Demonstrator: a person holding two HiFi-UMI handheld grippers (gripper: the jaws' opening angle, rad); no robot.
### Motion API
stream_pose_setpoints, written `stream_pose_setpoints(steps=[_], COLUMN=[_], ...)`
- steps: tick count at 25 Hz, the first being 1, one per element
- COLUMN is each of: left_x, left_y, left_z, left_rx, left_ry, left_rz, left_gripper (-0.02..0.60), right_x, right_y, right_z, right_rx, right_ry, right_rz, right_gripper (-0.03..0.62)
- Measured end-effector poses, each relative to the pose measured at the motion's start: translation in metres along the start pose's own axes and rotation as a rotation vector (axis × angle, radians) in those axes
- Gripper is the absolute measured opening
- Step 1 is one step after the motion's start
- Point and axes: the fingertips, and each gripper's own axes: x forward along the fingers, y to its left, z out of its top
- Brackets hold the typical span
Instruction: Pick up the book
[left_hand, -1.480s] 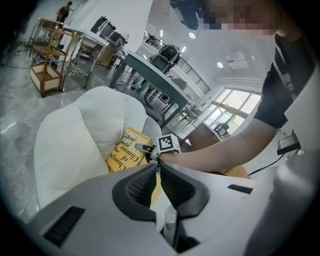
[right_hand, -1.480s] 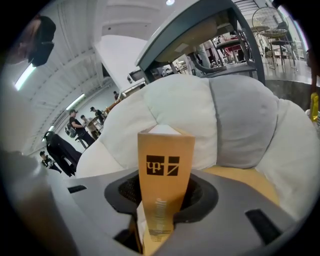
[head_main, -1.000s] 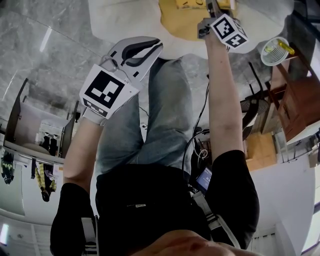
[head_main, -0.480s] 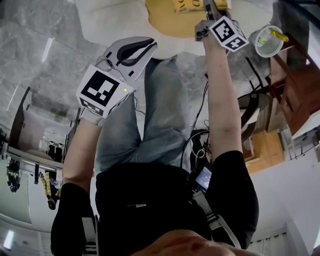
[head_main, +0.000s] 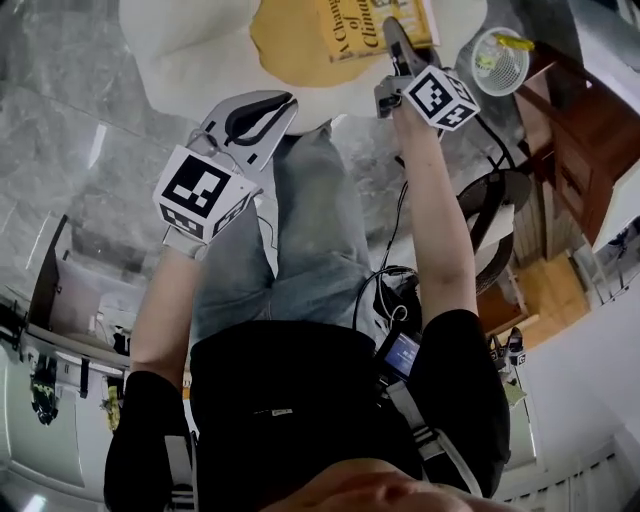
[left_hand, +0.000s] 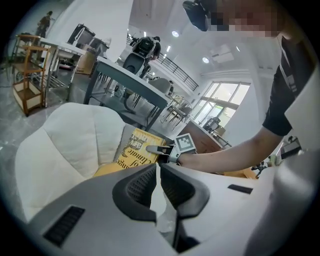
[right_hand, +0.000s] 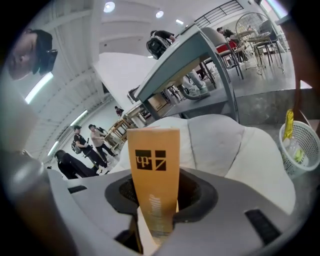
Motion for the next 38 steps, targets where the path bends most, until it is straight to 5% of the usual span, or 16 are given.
stream_pose_setpoints(steps=[5,19,38], left_x=[0.005,0.01,-0.071], left_y=[-0.029,-0.002,-0.032], left_z=[0.012,0.063,0.166], left_rx=[0.032,0.106,0.143], left_ry=[0.002,0.102,0.003], left_rz=[-0.017,-0.096,-0.141], left_gripper=[0.017,0.017,0.017], right_x=[-0.052,-0.079,-0.16], right_y=[0.014,0.065,0.181], right_z=[0.016,0.058,0.159], right_rx=[0.017,0.131,0.148], right_ry=[-0.016,0.055,-0.093], right_rz=[0.044,0.086,0.082], right_gripper=[0.161,0.161,0.161])
